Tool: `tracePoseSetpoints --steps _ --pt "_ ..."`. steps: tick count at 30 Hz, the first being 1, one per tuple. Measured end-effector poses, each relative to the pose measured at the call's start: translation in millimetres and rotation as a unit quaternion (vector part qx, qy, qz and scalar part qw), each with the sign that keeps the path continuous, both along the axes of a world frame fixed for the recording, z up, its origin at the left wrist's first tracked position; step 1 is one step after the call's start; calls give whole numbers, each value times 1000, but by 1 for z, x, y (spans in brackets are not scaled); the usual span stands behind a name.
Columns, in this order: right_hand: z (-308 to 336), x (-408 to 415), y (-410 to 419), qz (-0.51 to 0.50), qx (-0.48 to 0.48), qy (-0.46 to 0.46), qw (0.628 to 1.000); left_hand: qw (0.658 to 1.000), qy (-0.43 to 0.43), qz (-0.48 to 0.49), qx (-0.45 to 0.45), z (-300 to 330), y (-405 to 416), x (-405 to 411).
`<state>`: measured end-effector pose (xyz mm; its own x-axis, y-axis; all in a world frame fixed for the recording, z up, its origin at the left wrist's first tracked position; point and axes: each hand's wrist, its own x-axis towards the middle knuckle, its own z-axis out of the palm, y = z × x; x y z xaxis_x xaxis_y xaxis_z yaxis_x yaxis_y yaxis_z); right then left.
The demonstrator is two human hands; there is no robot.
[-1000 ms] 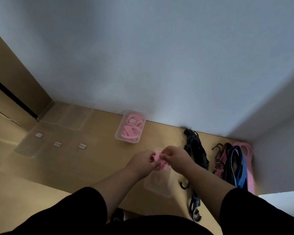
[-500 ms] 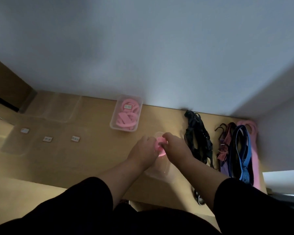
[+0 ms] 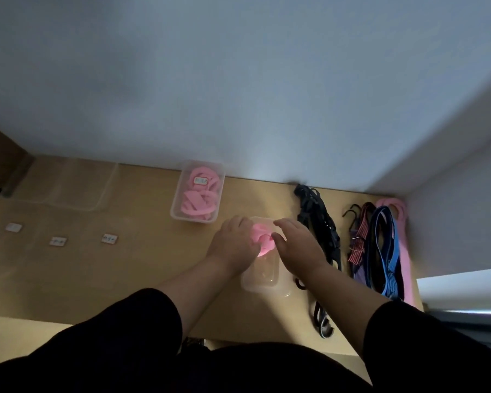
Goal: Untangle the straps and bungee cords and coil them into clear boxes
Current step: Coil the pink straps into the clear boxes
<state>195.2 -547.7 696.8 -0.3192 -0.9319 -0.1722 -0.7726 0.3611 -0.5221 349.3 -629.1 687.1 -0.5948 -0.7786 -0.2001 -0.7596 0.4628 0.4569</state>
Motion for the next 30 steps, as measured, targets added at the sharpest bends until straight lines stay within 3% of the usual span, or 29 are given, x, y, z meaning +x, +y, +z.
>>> tracePoseSetpoints --steps 4,17,22,30 --pt "9 1 5 3 12 0 1000 995 -38 -89 14 2 -6 -2" --pt "49 -27 46 -49 24 1 998 978 32 -204 -6 36 12 -48" --pt "50 -66 100 -107 33 -11 994 963 61 -261 -7 38 51 -98" --pt "40 -132 193 -216 74 -7 974 931 32 -363 9 27 125 -177"
